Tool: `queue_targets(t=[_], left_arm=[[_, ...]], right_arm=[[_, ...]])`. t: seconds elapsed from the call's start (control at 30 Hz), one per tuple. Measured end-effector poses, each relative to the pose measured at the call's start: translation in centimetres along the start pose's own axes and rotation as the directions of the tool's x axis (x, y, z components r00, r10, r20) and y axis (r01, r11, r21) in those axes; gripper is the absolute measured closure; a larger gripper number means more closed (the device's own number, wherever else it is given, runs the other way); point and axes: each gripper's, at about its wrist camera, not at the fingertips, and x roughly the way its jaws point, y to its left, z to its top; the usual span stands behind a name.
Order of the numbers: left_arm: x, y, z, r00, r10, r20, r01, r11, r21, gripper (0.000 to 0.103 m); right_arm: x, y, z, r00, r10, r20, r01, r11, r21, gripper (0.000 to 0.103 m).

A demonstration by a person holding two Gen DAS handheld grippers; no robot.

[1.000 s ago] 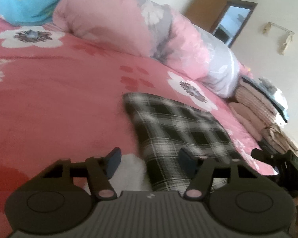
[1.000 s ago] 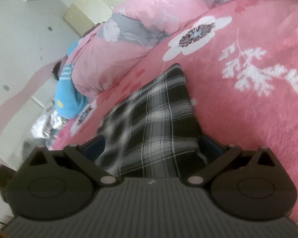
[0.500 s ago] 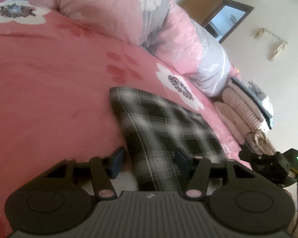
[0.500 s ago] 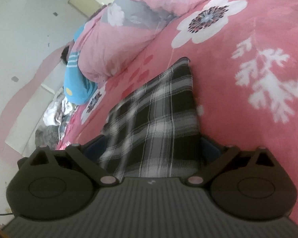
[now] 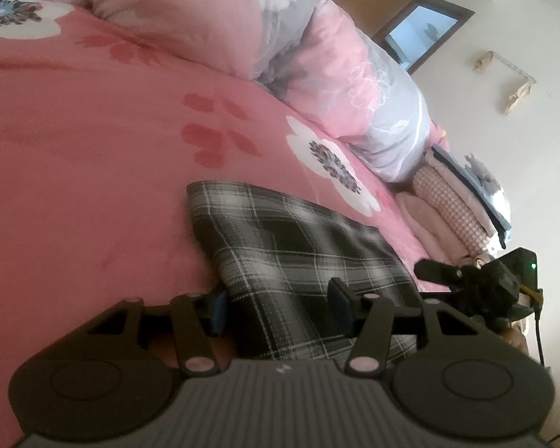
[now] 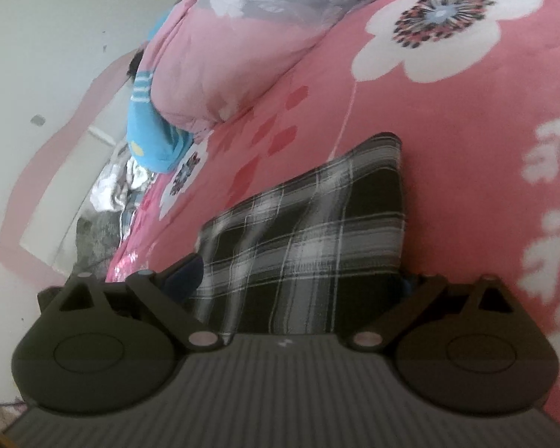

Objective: Fold clothes

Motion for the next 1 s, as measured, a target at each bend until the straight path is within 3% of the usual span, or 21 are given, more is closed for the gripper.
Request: queue_targets(t=[0.17, 0.47, 0.7, 1.0], left_arm=[[-0.7, 0.2, -0.1, 1.000, -0.004, -0.010, 0.003, 1.000, -0.025, 0.058], [-1.2, 0.6, -0.5, 0.996, -0.063, -0.064, 0.062, 0.998, -0.015, 0.058], [1.8, 0.7, 0.9, 0.985, -0.136, -0.107, 0.136, 0.991, -0.010, 0.059], [3.6, 0.6, 1.4, 0.978, -0.169, -0.121, 0.171, 0.985, 0.004, 0.063]], right_arm=[[-0.9, -0.1, -0.8, 0.999, 0.033, -0.023, -0.034, 0.999, -0.040, 0.012], [-2.5, -1.0, -1.5, 0.991, 0.087, -0.098, -0.091, 0.995, -0.038, 0.031], [0.2, -2.2, 0.3, 0.969, 0.186, -0.160, -0.188, 0.982, 0.003, 0.049], [2.9, -1.8, 1.1, 0.947, 0.262, -0.185, -0.266, 0.964, 0.002, 0.054]])
